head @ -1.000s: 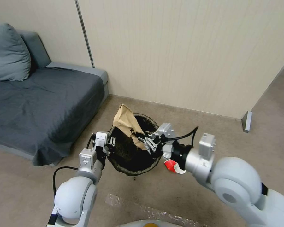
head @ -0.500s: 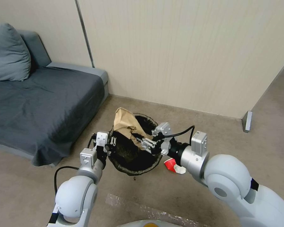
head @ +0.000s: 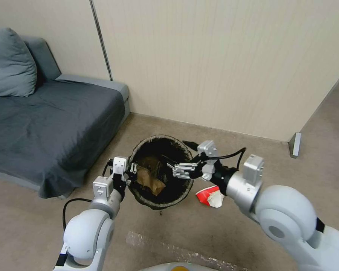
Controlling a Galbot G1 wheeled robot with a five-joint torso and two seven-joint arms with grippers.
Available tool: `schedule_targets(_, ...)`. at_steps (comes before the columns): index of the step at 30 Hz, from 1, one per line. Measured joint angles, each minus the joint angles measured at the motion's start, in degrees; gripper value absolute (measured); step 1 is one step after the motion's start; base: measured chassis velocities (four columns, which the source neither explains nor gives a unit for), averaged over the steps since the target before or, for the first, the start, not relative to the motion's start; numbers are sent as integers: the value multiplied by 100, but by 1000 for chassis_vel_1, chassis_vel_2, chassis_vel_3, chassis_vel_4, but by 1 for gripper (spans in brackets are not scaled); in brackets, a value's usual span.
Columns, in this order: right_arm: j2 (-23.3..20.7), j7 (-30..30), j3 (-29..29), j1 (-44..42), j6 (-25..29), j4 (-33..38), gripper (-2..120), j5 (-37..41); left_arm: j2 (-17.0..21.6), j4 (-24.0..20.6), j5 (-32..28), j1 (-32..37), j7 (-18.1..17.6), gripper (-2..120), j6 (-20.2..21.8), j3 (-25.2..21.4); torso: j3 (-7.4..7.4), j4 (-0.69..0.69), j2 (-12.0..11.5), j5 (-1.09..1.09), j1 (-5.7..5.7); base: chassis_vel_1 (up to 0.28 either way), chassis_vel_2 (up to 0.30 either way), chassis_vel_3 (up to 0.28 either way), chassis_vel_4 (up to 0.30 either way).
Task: Pick up the trash bin, then pick up the garbage from the floor and place it into the trash bin.
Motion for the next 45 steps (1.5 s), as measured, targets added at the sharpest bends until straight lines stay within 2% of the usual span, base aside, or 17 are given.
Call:
schedule_targets(9, -42, 12, 607, -214, 109, 286, 100, 68, -4, 8, -9, -8, 1, 5, 0, 0, 0, 0, 0, 0, 0, 0, 0, 0, 0)
schedule_targets(16, -90, 369, 1196, -121, 229, 248, 100, 257, -1, -26, -16, 11, 20, 5, 0, -27, 0, 0, 0, -1, 0, 0, 0, 0, 0)
schedule_targets(20, -25, 209, 1499, 3, 403, -858, 100, -252, 22, -88, -37, 58, 48, 5, -10, -82, 0, 0, 0, 1, 0, 0, 0, 0, 0)
schedule_targets(29, 210, 245, 1401, -16, 488, -2010, 100, -375, 61, -110, -108, 69, 62, 5, -28, -147, 0, 0, 0, -1, 0, 0, 0, 0, 0)
schedule_targets(32, 330, 530, 1292, 16, 484, -2274, 100, -154, 79, -110, -132, 69, 63, 5, -31, -163, 0, 0, 0, 0, 0, 0, 0, 0, 0)
schedule_targets(35, 497, 1280, 1091, 88, 363, -2552, 100, 474, 91, -106, -140, 63, 68, 5, -45, -167, 0, 0, 0, 0, 0, 0, 0, 0, 0)
schedule_targets(41, 719, 1922, 948, 102, 100, -2854, 100, 1146, 92, -83, -142, 59, 71, 5, -63, -168, 0, 1, 0, 0, 0, 0, 0, 0, 0)
schedule_targets(45, 1059, 2308, 800, 38, 8, -3354, 100, 1442, 75, 10, -117, 51, 73, 5, -132, -158, 0, 0, 0, -2, 0, 0, 0, 0, 0)
